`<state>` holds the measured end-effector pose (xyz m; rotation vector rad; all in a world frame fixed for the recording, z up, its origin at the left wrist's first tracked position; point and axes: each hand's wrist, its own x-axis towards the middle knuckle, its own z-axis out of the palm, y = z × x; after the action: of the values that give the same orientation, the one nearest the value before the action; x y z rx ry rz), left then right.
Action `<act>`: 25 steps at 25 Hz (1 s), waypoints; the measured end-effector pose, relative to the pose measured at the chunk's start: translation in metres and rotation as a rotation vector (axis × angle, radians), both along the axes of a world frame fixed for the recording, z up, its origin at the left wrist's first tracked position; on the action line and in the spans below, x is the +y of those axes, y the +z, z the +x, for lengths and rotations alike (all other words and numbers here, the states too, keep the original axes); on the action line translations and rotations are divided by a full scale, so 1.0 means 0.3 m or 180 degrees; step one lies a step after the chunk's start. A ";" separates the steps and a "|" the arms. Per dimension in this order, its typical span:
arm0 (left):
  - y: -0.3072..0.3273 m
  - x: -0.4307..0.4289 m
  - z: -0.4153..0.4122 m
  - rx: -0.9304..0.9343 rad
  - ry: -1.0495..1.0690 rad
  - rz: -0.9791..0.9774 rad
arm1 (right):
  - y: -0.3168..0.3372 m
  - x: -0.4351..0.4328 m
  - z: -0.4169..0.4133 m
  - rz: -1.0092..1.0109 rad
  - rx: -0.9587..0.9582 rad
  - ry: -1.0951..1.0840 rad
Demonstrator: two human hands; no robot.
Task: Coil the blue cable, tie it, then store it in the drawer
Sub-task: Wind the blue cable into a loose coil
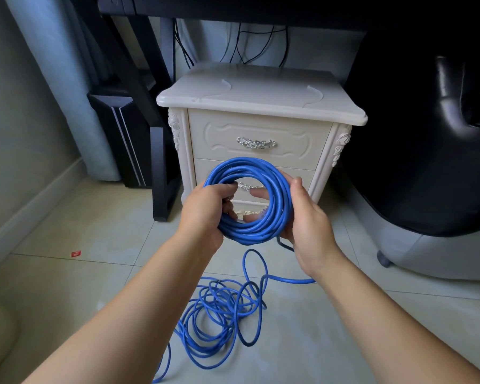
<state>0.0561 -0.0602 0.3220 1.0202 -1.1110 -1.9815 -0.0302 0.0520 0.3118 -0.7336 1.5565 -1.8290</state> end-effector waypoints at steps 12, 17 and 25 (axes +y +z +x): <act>-0.025 0.079 -0.009 0.0140 -0.0293 0.0029 | -0.029 -0.007 0.001 0.0815 0.0379 -0.0827; 0.002 0.011 0.038 -0.0747 -0.1171 -0.1908 | 0.003 0.023 -0.046 0.1522 0.2037 -0.0516; -0.018 0.043 0.016 -0.1880 -0.1019 -0.3989 | 0.020 0.012 -0.008 0.1849 0.3214 -0.0099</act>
<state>0.0610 -0.0472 0.3164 0.6905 -2.4561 -0.7387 -0.0326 0.0555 0.3178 -1.4318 2.5490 -0.8825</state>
